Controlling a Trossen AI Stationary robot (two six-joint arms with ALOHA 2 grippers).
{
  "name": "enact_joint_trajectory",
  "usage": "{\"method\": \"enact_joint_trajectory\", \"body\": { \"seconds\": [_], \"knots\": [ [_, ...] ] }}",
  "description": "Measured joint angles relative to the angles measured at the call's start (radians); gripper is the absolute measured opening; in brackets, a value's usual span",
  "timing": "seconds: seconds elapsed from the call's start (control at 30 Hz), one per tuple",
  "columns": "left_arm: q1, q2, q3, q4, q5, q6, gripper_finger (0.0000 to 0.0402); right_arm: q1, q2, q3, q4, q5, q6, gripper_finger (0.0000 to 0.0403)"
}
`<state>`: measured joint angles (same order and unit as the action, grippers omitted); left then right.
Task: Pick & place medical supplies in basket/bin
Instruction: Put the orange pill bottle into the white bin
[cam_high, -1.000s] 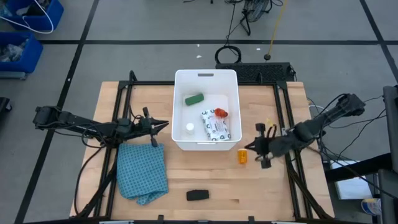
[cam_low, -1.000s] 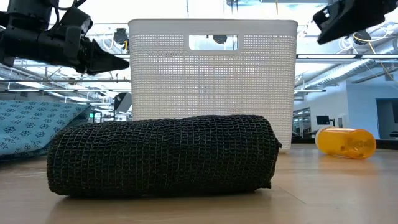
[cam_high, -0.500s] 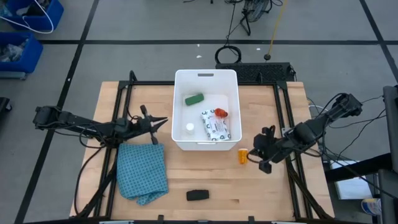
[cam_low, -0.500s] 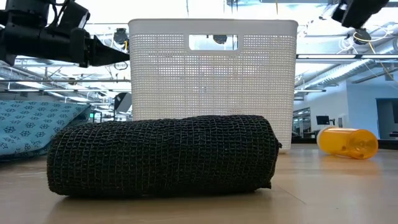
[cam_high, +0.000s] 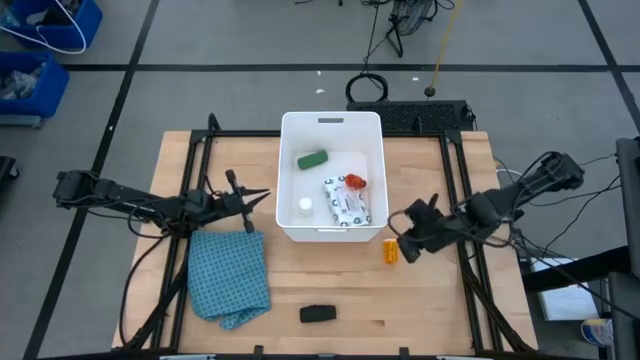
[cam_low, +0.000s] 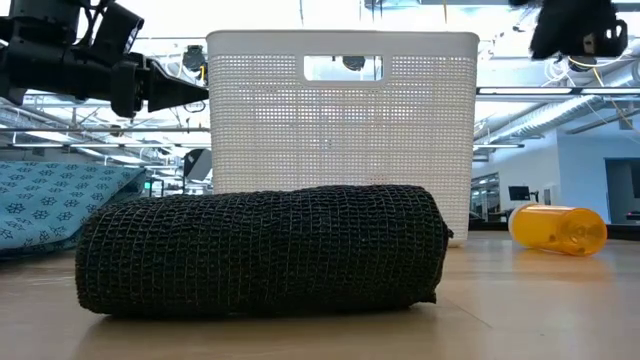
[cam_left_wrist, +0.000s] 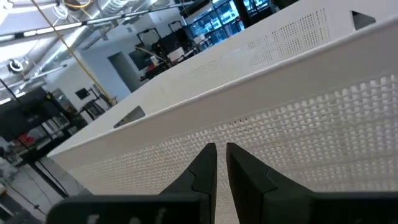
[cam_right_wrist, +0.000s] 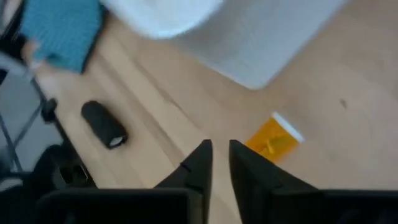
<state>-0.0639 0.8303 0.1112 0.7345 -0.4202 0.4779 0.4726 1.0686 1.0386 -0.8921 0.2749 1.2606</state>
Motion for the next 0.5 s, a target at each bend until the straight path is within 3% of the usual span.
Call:
{"method": "enact_joint_trajectory", "body": {
  "seconds": [0.13, 0.37, 0.5],
  "knots": [
    [0.000, 0.000, 0.000, -0.001, 0.000, 0.047, 0.0042, -0.061, 0.023, 0.000, -0.025, -0.113, 0.101, 0.0100],
    [0.000, 0.000, 0.000, -0.002, 0.000, 0.149, 0.0042, -0.140, 0.127, 0.000, 0.023, -0.156, 0.129, 0.0215],
    [0.000, 0.000, 0.000, -0.007, 0.000, 0.151, 0.0042, -0.178, 0.218, 0.000, 0.025, -0.242, 0.181, 0.0273]
  ]
}}
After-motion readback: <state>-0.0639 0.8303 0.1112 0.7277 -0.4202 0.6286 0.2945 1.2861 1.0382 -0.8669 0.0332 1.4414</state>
